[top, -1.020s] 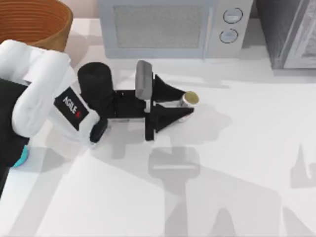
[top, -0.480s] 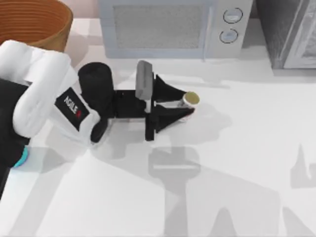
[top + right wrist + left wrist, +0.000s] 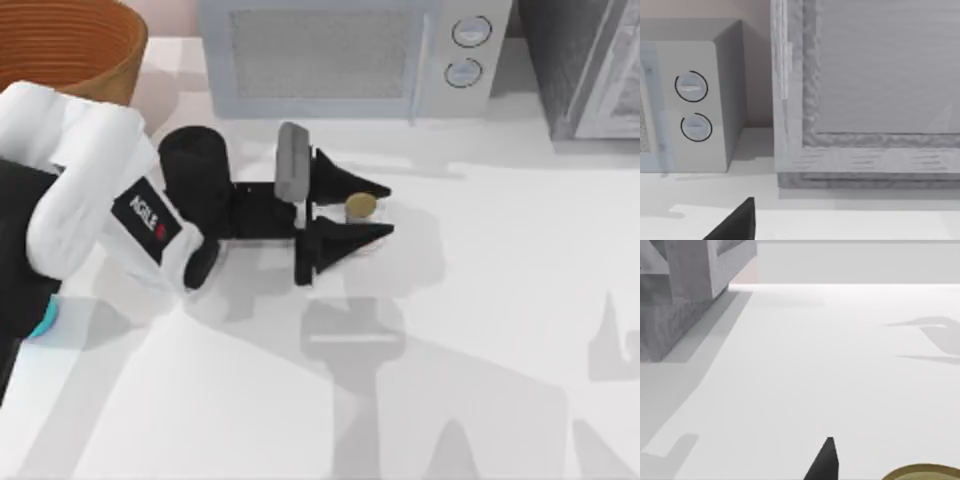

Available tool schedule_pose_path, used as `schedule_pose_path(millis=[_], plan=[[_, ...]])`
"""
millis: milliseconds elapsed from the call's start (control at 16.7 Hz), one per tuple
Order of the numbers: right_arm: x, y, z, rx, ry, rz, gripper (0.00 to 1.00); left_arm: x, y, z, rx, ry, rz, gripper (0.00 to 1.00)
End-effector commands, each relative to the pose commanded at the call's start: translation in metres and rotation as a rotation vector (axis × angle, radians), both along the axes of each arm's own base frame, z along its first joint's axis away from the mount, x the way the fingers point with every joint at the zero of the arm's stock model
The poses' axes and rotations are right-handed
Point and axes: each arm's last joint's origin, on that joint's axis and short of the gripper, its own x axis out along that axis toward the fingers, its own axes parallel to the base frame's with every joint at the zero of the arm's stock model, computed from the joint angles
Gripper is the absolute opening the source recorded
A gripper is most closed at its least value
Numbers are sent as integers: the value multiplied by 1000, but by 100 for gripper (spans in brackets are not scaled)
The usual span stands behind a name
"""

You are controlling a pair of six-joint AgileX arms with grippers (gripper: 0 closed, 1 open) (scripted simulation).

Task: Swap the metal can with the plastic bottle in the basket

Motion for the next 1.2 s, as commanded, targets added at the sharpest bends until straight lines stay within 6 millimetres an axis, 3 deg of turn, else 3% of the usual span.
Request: schedule_pose_path(millis=[180,240,840,1020,1200], plan=[[0,0,0,0,0,0,100,0,0,0,0,0,0,98],[0,0,0,0,0,0,100,0,0,0,0,0,0,100],[0,0,0,0,0,0,100,0,4,1,4,12,15,100],[0,0,0,0,0,0,100,-1,19,18,24,79,104,100],[0,0,0,0,0,0,100,-6,45,59,42,126,259,100]])
